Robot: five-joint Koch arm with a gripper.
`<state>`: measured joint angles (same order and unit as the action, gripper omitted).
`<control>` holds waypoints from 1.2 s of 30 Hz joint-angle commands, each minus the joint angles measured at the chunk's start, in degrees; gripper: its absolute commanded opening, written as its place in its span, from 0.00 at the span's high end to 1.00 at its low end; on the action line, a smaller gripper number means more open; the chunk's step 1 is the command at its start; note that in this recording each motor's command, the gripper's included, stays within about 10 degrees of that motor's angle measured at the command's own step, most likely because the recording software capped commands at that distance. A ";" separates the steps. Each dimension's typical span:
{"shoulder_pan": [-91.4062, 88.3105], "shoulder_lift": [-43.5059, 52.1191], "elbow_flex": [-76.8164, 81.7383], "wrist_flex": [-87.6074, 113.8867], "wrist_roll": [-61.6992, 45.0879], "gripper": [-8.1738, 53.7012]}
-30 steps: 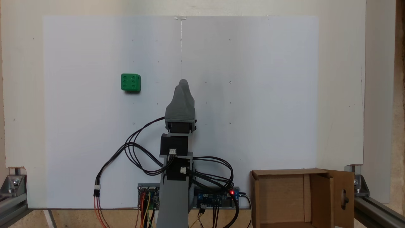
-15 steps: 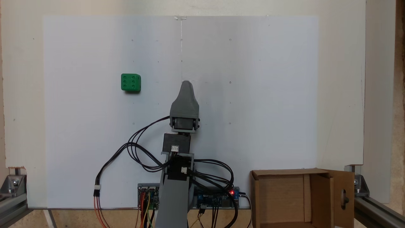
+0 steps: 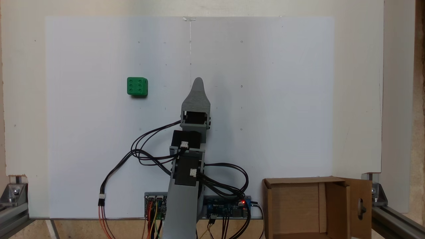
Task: Grasp a green dice and put it in the bin.
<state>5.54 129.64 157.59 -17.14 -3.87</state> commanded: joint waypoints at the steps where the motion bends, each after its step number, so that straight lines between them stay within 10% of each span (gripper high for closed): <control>1: -0.35 5.89 -5.80 6.50 -0.26 0.17; 36: -14.41 -7.03 -64.25 79.19 14.50 0.17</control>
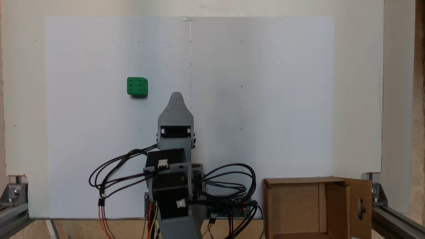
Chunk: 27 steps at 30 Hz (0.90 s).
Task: Grasp a green dice and put it in the bin.
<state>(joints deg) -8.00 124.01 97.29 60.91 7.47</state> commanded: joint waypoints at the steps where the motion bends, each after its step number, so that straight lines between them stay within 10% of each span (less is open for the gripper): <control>1: -1.41 -2.99 -5.01 1.49 3.96 0.17; 27: -19.51 -19.69 -16.08 0.44 18.63 0.17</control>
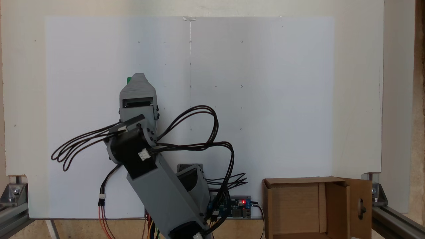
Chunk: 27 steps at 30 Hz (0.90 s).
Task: Grasp a green dice and put it in the bin.
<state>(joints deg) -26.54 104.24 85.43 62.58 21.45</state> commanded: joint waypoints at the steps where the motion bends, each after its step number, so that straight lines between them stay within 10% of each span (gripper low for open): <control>1: -1.41 -0.35 -4.31 -1.23 5.54 0.17; 27: -6.24 -15.03 -9.40 -5.80 20.83 0.17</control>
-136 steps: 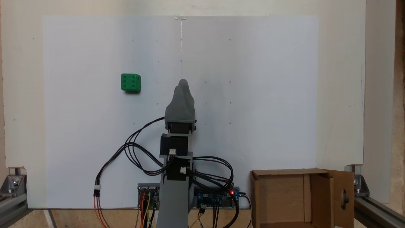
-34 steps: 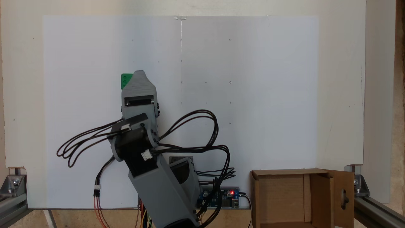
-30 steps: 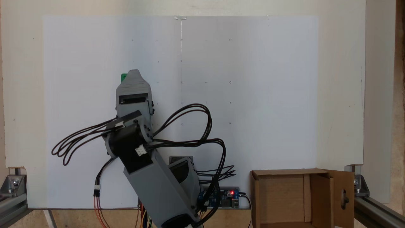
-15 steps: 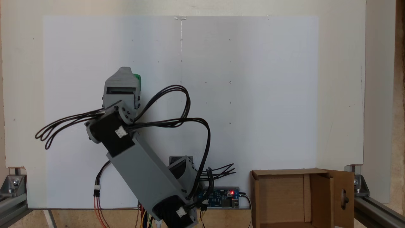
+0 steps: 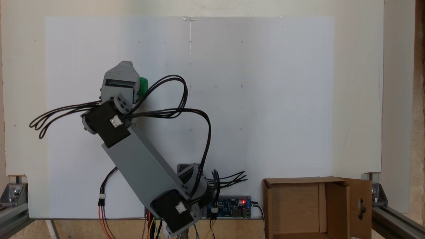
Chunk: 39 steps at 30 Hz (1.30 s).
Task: Grasp a green dice and put it in the bin.
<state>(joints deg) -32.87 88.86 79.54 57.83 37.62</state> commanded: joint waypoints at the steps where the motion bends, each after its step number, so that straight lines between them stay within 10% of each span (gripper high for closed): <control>1: 0.09 -0.26 -3.52 -1.05 4.66 0.17; 39: 0.18 -9.67 -3.52 -3.08 4.66 0.17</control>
<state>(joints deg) -32.70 78.93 79.45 55.28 37.62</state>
